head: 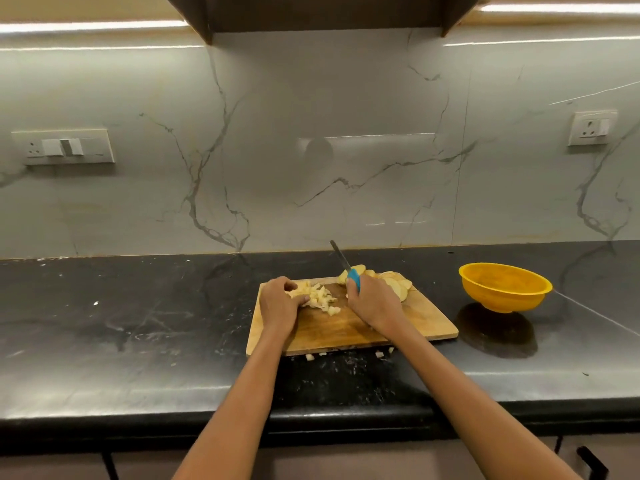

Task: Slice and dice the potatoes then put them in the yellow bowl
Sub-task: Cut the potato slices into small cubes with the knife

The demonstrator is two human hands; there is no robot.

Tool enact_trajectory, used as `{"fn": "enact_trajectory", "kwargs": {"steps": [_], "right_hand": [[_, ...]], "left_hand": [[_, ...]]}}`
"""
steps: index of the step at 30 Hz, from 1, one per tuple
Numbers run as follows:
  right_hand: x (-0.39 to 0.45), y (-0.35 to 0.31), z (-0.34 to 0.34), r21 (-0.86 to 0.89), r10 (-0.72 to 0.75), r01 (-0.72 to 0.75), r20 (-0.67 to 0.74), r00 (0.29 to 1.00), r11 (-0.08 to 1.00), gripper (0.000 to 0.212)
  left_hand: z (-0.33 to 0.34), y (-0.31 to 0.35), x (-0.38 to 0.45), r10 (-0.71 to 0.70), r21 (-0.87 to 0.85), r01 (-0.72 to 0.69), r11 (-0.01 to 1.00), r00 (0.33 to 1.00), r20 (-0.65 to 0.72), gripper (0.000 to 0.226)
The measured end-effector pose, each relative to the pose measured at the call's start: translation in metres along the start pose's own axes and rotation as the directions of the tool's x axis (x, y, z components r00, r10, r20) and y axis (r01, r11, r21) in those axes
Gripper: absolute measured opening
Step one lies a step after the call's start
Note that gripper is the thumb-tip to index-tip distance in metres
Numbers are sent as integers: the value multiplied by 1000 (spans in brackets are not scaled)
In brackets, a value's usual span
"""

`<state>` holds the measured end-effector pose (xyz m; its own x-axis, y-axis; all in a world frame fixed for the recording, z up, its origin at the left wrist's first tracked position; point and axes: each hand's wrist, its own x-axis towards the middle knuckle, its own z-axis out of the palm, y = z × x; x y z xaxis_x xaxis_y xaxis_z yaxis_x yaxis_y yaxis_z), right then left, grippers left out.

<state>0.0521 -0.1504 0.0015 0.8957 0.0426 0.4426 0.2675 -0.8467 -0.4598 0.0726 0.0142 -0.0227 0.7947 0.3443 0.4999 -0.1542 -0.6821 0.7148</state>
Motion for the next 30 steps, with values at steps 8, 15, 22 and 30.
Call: {"fn": "enact_trajectory", "kwargs": {"steps": [8, 15, 22, 30], "right_hand": [[20, 13, 15, 113, -38, 41, -21, 999, 993, 37], [23, 20, 15, 108, -67, 69, -26, 997, 992, 41], [24, 23, 16, 114, -50, 61, -102, 994, 992, 38], [37, 37, 5, 120, 7, 24, -248, 969, 993, 35]], "left_hand": [[-8, -7, -5, -97, 118, 89, 989, 993, 62, 38], [1, 6, -4, -52, -2, 53, 999, 987, 153, 54], [12, 8, -8, 57, 110, -68, 992, 993, 99, 45], [9, 5, 8, 105, -15, -106, 994, 994, -21, 11]]}}
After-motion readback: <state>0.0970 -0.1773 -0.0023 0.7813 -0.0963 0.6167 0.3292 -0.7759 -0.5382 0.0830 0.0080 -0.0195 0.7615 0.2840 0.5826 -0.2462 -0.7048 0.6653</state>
